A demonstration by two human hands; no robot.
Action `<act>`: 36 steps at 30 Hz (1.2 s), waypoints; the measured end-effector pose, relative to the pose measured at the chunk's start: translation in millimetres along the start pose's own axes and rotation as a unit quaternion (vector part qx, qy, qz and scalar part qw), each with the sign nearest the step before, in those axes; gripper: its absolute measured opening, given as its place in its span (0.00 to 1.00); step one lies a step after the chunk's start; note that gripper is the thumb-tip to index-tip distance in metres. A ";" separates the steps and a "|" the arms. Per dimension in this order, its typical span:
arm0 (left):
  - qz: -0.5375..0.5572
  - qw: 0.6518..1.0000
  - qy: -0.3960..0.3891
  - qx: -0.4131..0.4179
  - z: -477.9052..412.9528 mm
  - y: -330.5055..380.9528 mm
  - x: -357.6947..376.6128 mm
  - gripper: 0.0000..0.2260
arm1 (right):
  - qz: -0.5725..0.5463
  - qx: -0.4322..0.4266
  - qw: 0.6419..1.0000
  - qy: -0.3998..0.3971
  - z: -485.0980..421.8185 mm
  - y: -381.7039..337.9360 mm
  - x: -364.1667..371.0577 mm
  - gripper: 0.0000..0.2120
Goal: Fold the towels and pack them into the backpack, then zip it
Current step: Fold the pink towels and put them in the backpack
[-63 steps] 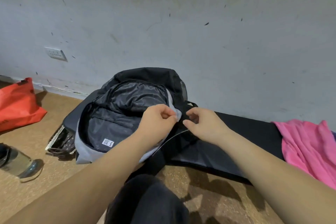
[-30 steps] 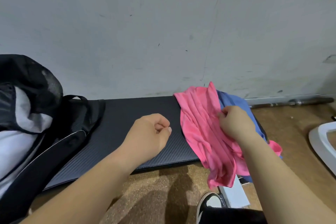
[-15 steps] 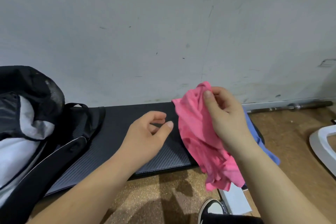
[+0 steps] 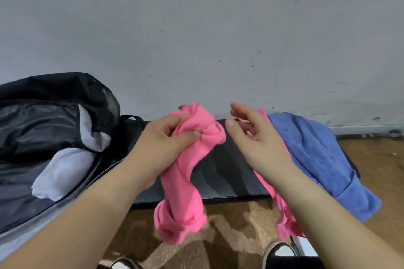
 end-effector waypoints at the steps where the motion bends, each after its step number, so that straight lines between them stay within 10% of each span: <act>1: -0.033 0.998 -0.048 0.001 4.5 -0.9 1.3 0.15 | -0.018 -0.005 1.000 -0.024 1.7 -2.9 8.7 0.20; 7: -0.078 0.973 -0.216 -0.004 31.2 -1.4 0.3 0.33 | 0.050 -0.069 0.980 -0.180 15.4 -13.3 49.7 0.19; 15: -0.237 0.953 -0.188 0.008 25.9 -21.3 -36.9 0.15 | 0.047 -0.069 0.988 -0.128 15.2 -13.9 37.4 0.13; 22: -0.067 0.982 -0.179 -0.001 26.6 -12.6 -39.6 0.14 | -0.012 -0.019 0.963 -0.269 30.1 -9.7 48.8 0.21; 30: -0.082 0.974 -0.209 -0.022 29.4 -21.4 -29.9 0.05 | -0.118 0.019 0.969 -0.216 21.9 2.3 39.8 0.12; 36: -0.300 0.942 -0.127 0.083 23.3 -13.1 -29.9 0.08 | 0.104 -0.125 0.985 -0.061 22.7 -10.1 30.8 0.12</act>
Point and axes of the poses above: each hand's wrist, its own z-axis away from the middle knuckle, its own x-axis out of the palm, y = z × x, the point moved 8 cm from there along -z, towards the middle knuckle, and after that the axes turned 3 degrees about x, right-handed, at the moved point
